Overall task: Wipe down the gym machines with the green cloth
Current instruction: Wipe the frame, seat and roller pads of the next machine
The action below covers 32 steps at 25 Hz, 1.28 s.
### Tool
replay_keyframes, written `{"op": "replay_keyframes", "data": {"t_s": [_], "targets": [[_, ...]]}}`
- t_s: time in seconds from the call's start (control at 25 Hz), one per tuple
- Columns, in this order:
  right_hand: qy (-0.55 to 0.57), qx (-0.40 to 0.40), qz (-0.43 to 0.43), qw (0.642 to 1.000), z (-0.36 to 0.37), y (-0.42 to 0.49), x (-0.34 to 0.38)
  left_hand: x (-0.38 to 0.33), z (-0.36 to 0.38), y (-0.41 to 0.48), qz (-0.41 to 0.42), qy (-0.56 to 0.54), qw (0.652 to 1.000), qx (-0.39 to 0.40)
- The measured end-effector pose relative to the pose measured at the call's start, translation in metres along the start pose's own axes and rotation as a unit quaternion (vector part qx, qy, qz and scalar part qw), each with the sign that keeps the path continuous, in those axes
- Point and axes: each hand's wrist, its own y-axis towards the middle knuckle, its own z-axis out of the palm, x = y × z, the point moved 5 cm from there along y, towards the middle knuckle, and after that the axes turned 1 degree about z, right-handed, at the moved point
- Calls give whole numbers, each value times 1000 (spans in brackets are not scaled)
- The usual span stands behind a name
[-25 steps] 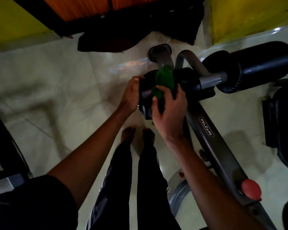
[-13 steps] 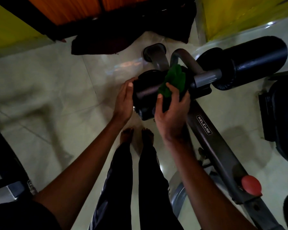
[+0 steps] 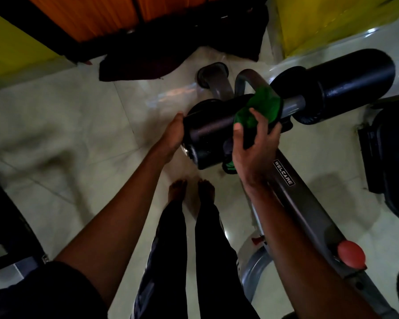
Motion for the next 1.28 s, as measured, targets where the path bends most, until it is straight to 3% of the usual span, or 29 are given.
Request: {"op": "replay_keyframes", "data": {"t_s": [0.16,0.28,0.36,0.52,0.64,0.88,1.16,1.28], "targets": [[-44,64,-55,995,25,-47,29,2,0,-19,170,39,985,-2],[-51,114,-187,974,24,-52,37,0,0,-16,108,-6,991,83],[-49,157,-230,959,18,-43,39,-5,-8,-12,57,13,993,107],[-97,154,-180,967,27,-27,62,8,-21,-3,-23,-80,990,111],[-132,146,-196,961,45,-14,88,21,-22,0,-84,-137,982,94],[-105,205,-318,920,36,-28,81,26,-14,2,-56,-93,993,53],[-62,42,-119,990,-6,14,13,26,-10,9,-51,-69,994,71],[-41,32,-135,989,16,-20,37,26,-6,8,-52,-34,995,77]]}}
